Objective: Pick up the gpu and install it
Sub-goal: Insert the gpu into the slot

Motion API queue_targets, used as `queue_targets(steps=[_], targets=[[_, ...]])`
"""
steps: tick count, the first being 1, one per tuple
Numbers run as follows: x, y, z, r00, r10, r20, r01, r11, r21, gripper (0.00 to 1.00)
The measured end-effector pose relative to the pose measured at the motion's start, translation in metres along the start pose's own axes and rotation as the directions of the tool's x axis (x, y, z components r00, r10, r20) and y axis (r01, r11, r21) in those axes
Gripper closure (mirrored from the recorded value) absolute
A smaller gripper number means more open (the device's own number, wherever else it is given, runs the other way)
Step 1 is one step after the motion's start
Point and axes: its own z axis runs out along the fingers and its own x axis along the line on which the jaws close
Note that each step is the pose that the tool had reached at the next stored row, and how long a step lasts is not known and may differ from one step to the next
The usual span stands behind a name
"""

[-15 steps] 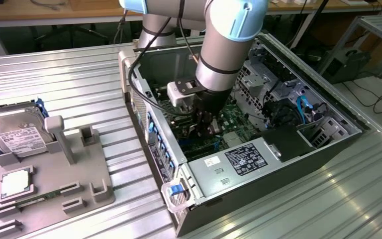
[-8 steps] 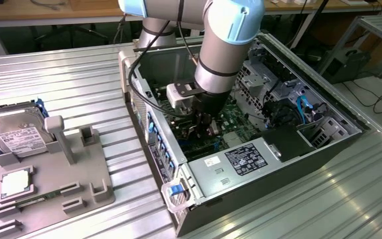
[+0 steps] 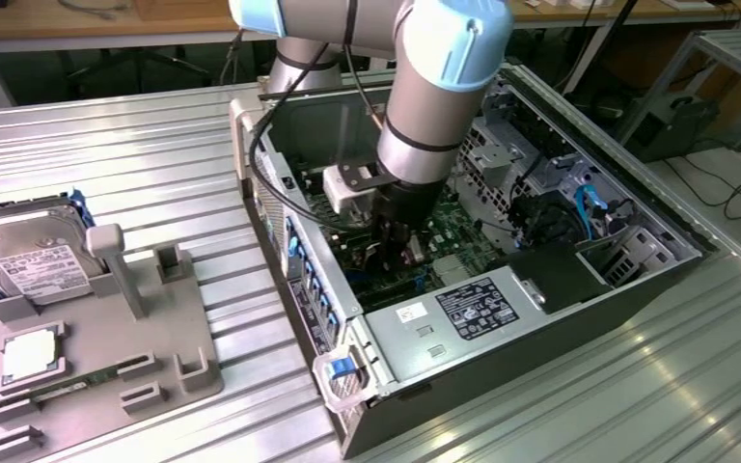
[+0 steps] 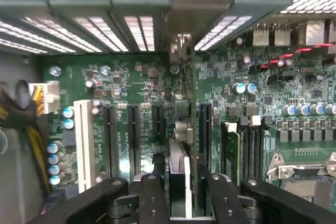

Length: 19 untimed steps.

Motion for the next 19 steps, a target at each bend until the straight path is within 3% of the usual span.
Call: queue_targets(steps=[1, 11, 13, 16, 19], targets=[[0.000, 0.0000, -0.0003, 1.0000, 0.000, 0.0019, 0.000, 1.0000, 0.0024, 0.65], [-0.001, 0.0001, -0.0298, 1.0000, -0.001, 0.0016, 0.001, 0.9995, 0.0318, 0.65], [-0.002, 0.0003, -0.0428, 1.0000, -0.002, 0.0014, 0.001, 0.9991, 0.0430, 0.65], [-0.003, 0.0002, -0.0504, 1.0000, -0.002, 0.0009, 0.002, 0.9988, 0.0493, 0.65], [-0.003, 0.0003, -0.0544, 1.0000, -0.002, 0.0006, 0.002, 0.9987, 0.0504, 0.65]])
